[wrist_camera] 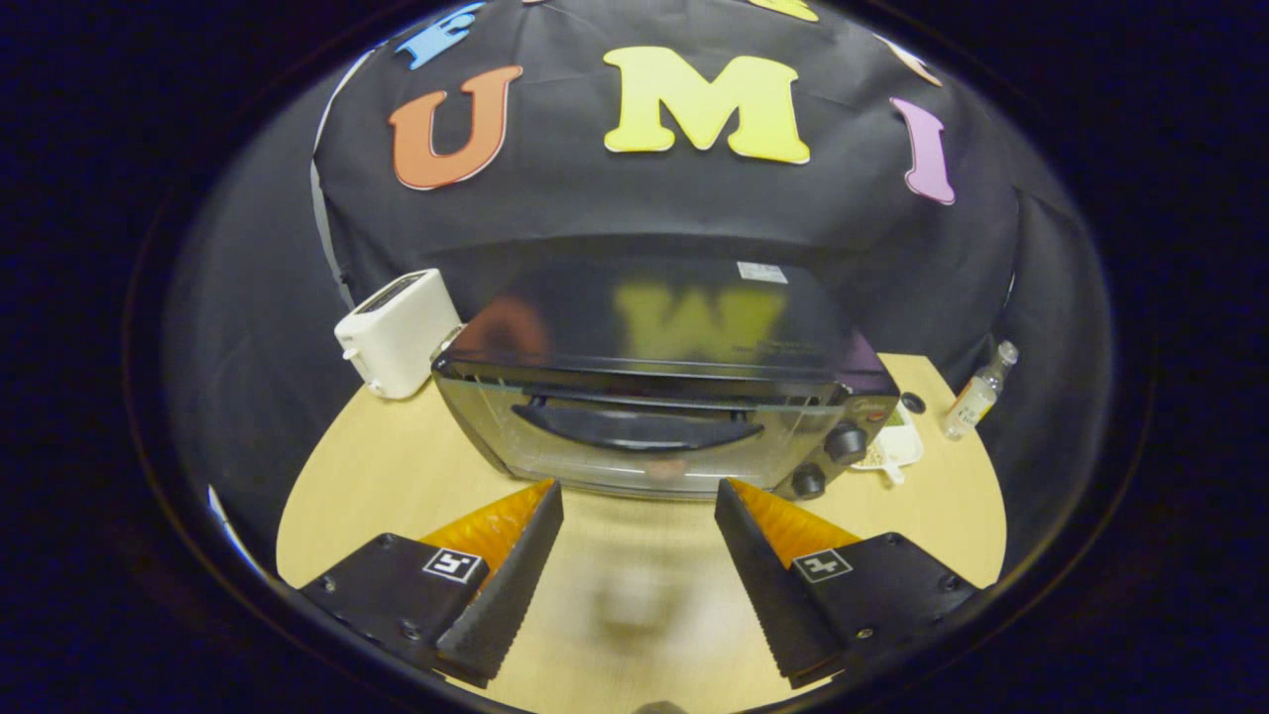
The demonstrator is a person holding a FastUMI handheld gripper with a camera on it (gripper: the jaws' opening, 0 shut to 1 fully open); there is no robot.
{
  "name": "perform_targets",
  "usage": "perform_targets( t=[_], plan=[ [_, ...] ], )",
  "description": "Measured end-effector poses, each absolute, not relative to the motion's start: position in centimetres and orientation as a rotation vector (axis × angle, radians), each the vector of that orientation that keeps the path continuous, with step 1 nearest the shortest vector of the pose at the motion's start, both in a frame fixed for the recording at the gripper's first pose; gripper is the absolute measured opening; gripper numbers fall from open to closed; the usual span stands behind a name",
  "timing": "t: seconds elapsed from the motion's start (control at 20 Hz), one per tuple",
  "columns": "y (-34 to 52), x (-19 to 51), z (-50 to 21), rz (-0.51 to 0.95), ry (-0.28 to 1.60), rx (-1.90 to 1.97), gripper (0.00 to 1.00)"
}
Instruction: Open the toaster oven, put the food inside, and close the toaster oven door.
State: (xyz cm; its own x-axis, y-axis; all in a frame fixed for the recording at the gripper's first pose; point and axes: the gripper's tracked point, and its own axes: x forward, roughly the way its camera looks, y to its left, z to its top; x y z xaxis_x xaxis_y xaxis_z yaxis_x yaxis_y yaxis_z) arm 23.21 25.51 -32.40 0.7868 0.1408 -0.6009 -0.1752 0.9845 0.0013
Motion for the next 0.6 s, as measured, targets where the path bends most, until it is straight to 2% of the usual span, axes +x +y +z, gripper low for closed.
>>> perform_targets(
  t=[0.6],
  plan=[
    [22.5, 20.7, -30.6, 0.134, 0.638, -0.021, 0.99]
  ],
)
